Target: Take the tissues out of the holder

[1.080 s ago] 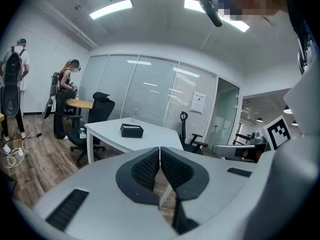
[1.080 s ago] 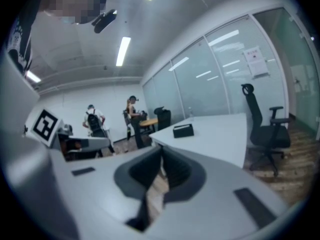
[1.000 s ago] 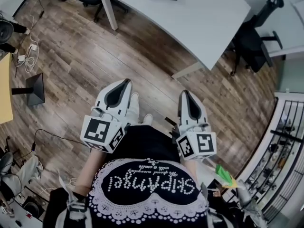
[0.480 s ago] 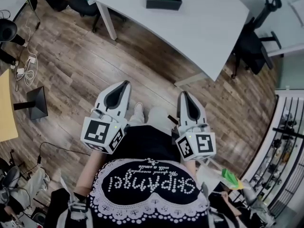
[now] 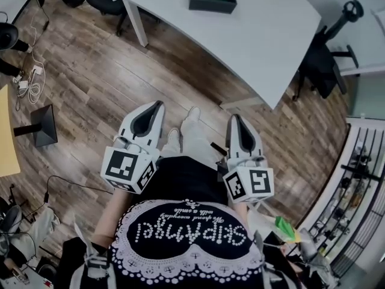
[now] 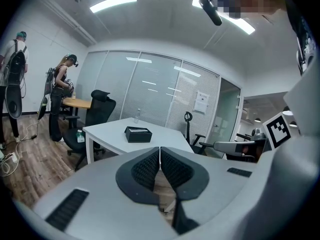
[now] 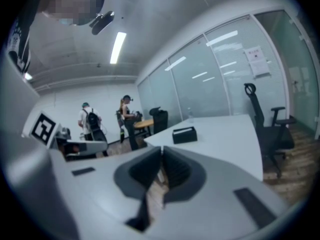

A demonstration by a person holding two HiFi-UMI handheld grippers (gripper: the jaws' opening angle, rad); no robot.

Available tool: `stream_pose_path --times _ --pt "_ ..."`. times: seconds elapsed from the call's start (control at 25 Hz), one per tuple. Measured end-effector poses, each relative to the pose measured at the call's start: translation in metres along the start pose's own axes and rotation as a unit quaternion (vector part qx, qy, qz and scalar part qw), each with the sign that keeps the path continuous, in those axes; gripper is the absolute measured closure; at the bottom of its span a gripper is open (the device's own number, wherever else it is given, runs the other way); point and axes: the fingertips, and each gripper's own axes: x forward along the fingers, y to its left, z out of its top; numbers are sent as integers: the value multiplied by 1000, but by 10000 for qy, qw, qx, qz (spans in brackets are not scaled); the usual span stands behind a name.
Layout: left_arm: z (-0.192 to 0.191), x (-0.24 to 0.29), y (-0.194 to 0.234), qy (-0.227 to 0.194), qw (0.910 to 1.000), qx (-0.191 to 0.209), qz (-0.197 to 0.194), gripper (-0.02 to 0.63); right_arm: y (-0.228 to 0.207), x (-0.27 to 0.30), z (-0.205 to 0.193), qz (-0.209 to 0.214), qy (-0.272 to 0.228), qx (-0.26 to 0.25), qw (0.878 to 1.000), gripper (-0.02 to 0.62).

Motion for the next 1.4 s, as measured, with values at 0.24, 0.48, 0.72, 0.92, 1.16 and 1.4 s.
stream_pose_path --times 0.24,0.48,0.72,0.92,1.16,1.4 --pt "3 28 13 45 9999 -76 111 578 -12 32 7 109 116 -17 9999 560" --pt "27 74 25 -56 9998 -95 160 578 -33 76 32 221 162 -128 9995 560" --pt "41 118 23 -136 9995 -133 249 578 -66 109 49 340 241 -187 9990 560" --pt "50 146 24 -186 9991 -146 362 578 -88 132 61 448 263 -210 9984 560" --pt "58 177 23 -194 9989 -121 418 578 -113 154 71 491 255 -197 9983 560" --pt "64 199 19 -262 9985 -85 479 578 -137 163 77 492 270 -180 9983 560"
